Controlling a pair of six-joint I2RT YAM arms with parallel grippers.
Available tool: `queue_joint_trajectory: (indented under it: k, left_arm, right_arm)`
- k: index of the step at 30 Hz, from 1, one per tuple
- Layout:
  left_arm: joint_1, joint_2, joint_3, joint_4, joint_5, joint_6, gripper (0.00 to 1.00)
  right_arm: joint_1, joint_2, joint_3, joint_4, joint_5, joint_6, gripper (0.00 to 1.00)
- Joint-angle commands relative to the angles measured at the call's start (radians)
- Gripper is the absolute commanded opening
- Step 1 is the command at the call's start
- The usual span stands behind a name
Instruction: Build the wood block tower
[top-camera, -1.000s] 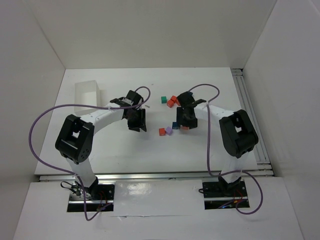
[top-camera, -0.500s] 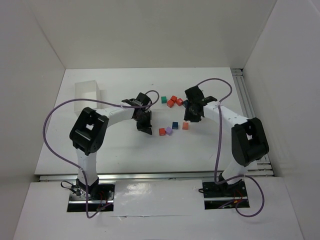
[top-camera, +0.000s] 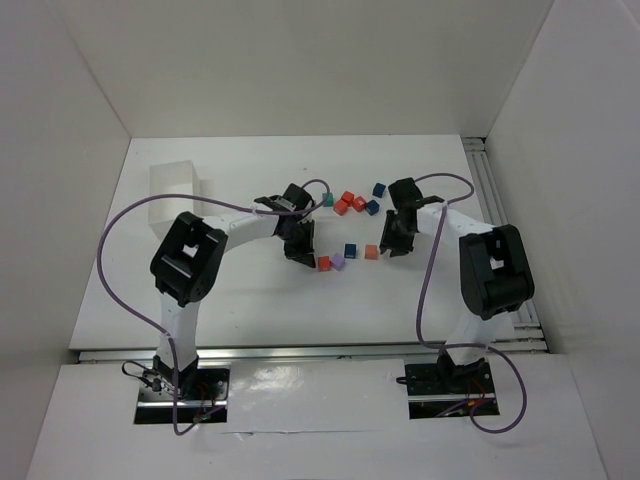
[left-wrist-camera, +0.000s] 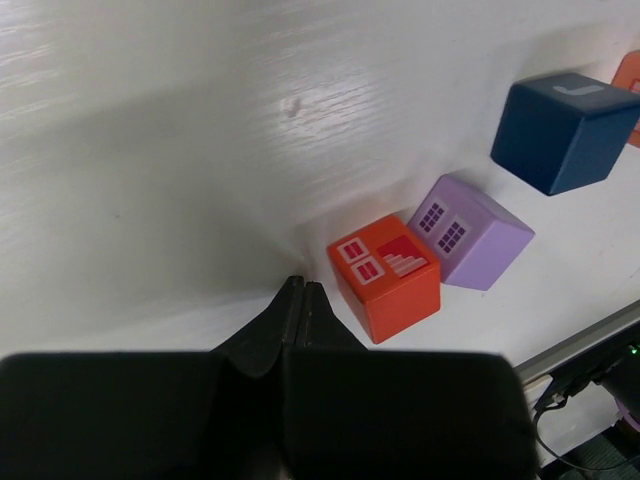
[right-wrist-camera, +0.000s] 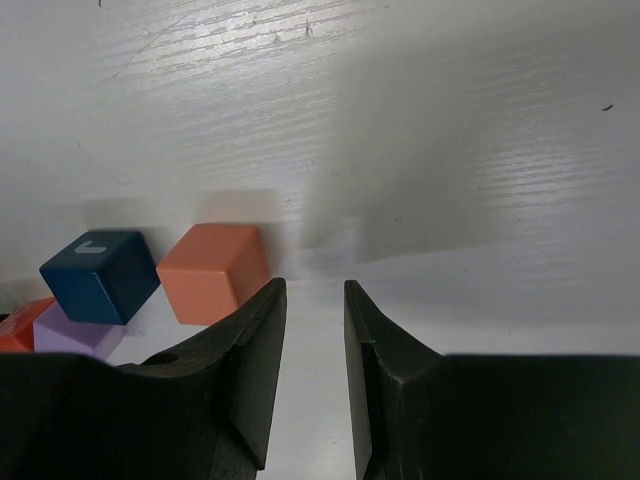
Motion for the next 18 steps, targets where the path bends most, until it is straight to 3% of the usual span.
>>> queue_joint_trajectory:
  k: [1,18]
  left_arm:
    - [-0.017,0.041,0.034,-0.010,0.019,-0.015,0.00]
    - [-0.017,0.032,0.034,-0.010,0.020,-0.015,0.00]
  right_arm:
    - [0.005,0.018,0.006,0.037,-0.038,-0.020,0.37]
    - [0.023,0.067,0.026,0.086,-0.086,-0.056,0.37]
